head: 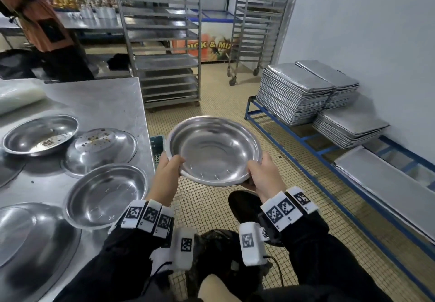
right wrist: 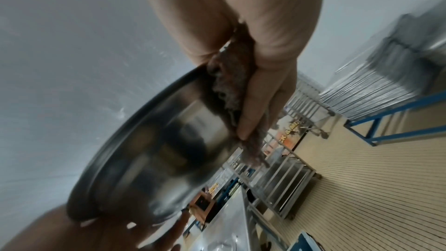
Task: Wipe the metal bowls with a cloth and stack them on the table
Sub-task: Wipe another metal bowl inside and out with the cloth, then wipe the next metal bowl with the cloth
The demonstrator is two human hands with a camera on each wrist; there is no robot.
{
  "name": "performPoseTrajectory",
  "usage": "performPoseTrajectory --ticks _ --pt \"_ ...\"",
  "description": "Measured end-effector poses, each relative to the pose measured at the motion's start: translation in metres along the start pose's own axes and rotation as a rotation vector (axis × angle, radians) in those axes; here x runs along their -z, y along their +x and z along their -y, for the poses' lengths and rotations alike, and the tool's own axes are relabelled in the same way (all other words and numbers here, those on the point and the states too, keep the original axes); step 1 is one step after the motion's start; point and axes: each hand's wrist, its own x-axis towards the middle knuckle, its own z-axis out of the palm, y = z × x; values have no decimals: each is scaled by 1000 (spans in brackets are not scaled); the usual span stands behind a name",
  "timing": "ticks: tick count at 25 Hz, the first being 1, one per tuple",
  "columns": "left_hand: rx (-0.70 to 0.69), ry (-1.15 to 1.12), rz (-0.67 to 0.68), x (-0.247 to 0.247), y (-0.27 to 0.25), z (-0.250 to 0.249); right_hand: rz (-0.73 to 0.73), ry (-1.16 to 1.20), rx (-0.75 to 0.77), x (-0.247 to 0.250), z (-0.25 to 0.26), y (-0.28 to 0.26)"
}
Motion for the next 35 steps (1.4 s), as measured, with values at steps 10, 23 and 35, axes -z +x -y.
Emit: performPoseTrajectory --ticks 10,23,35 --pt "-25 116 -513 113 -156 -18 455 -280 276 -111 0 -51" --pt "242 165 -1027 388 -263 20 1122 -820 670 -458 15 -131" --pt "464 70 -958 525 -224 83 1200 -1214 670 -646 -1 -113"
